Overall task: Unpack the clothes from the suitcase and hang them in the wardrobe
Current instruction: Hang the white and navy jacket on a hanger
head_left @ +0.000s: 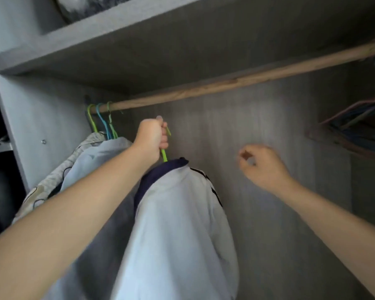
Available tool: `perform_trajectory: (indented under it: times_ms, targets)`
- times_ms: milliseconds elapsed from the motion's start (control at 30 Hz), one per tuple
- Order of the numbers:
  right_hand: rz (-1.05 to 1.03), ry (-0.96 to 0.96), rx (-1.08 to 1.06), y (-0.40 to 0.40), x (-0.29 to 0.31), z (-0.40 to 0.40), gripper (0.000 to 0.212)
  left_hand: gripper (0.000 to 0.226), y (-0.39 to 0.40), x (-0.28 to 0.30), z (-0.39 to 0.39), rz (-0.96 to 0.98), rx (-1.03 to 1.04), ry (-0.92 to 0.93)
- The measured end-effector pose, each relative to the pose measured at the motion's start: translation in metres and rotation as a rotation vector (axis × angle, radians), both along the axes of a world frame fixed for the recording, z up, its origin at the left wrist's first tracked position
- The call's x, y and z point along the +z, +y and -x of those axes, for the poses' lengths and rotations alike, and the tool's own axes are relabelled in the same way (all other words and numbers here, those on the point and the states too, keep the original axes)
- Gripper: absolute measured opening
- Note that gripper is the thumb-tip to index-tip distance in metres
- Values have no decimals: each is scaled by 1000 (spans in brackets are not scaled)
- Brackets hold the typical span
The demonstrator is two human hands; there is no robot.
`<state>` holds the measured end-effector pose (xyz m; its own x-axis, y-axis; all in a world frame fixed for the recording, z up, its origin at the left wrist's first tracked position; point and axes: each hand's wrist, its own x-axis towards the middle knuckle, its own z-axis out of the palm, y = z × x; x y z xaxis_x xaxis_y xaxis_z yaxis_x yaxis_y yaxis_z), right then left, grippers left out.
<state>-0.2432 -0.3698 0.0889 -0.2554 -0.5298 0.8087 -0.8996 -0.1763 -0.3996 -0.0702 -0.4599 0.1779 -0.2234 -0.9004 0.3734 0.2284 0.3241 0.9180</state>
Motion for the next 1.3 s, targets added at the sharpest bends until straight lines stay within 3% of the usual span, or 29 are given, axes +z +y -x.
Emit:
perform_trajectory:
  times_ms: [100, 233, 400, 500, 567, 700, 867, 933, 1100, 1300]
  targets:
    - [171, 274, -255, -15, 43, -11, 40, 40, -19, 32, -14, 68, 213, 17]
    - [191, 527, -369, -47, 75, -20, 40, 37, -42, 62, -33, 108, 363, 23]
    - [35, 543, -356, -81, 96, -19, 62, 40, -70, 88, -48, 144, 377, -21]
    - [114, 545, -351, -94, 99, -14, 61, 37, -92, 95, -49, 161, 435, -66]
    - [48, 513, -352, -99, 104, -17, 66, 30, -106, 102, -50, 175, 540, -114]
    - [36, 575, -490, -103, 107, -28, 81, 34, -127, 110, -51, 275, 759, -335]
    - [65, 570, -582, -104, 106, -36, 86, 35, -135, 111, -48, 477, 908, -765]
    - [-48, 607, -591, -101, 105, -37, 86, 32, -138, 107, -47, 523, 950, -896]
    - [-127, 594, -521, -96, 102, -32, 81, 31, -139, 102, -44, 490, 1021, -1094]
    - [-192, 531, -503, -93, 102, -41, 85, 33, -142, 89, -55, 558, 904, -1260]
